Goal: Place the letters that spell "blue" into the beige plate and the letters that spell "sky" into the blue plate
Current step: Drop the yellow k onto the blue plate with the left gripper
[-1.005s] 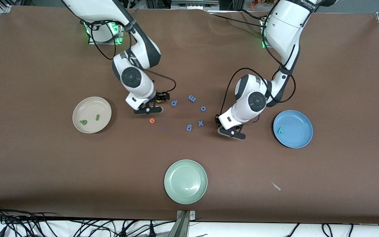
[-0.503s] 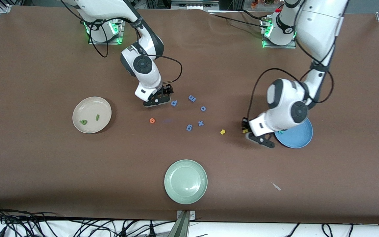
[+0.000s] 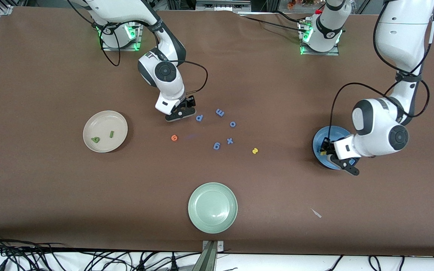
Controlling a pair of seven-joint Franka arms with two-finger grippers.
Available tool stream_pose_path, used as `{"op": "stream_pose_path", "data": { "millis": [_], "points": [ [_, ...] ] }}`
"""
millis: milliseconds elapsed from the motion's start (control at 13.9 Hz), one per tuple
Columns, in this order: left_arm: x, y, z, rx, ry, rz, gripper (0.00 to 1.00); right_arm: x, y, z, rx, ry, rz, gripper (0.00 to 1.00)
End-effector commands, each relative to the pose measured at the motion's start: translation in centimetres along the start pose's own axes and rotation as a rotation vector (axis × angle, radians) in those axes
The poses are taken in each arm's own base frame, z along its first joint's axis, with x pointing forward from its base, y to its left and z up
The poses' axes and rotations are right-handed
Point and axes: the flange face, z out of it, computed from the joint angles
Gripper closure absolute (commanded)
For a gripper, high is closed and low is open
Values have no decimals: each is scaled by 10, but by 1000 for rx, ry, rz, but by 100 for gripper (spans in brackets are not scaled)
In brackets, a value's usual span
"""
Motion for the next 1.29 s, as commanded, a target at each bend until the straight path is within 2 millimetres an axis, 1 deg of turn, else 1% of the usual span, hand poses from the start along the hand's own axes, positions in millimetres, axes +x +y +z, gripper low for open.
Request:
{"op": "stream_pose_path", "data": {
  "millis": [0,72,144,215,287,359,431,503,574,646,718,862,934,1005,1077,1149,1221],
  "points": [
    [-9,-2,-14,21,-13,45,40,-4,-2,6,-12,29,-48,27],
    [-9,-2,-14,20,-12,38,9,-3,-3,9,-7,38,-51,28],
    [-8,0,-15,21,-10,47,9,-2,-4,11,-2,45,-53,30],
    [-1,6,-19,22,0,54,17,-2,-4,15,3,49,-53,31],
    [7,22,-26,20,14,69,21,-1,-4,15,5,53,-53,36],
    [17,41,-30,19,22,97,23,-1,-5,14,6,56,-54,43],
    [29,64,-27,18,29,138,24,-1,-5,14,6,56,-56,52],
    [46,97,-19,-25,66,136,24,-1,-4,15,5,54,-57,59],
    [70,141,-10,-63,111,122,24,-1,-5,15,4,54,-66,66],
    [82,170,8,-84,122,60,23,-2,-4,16,2,53,-78,71],
    [89,188,25,-79,128,-11,23,-1,-5,14,2,54,-83,76],
    [101,227,52,-47,157,-80,23,-1,-3,14,0,52,-97,82],
    [109,244,61,-39,169,-104,23,2,0,12,-2,56,-111,85],
    [119,259,66,-35,182,-114,23,6,5,7,-5,66,-124,85],
    [124,263,71,-32,184,-127,23,14,13,0,-10,82,-125,86],
    [127,263,71,-26,199,-128,23,19,21,-6,-16,93,-125,86],
    [128,262,73,-19,205,-128,23,23,35,-11,-30,95,-125,86]
  ]
}}
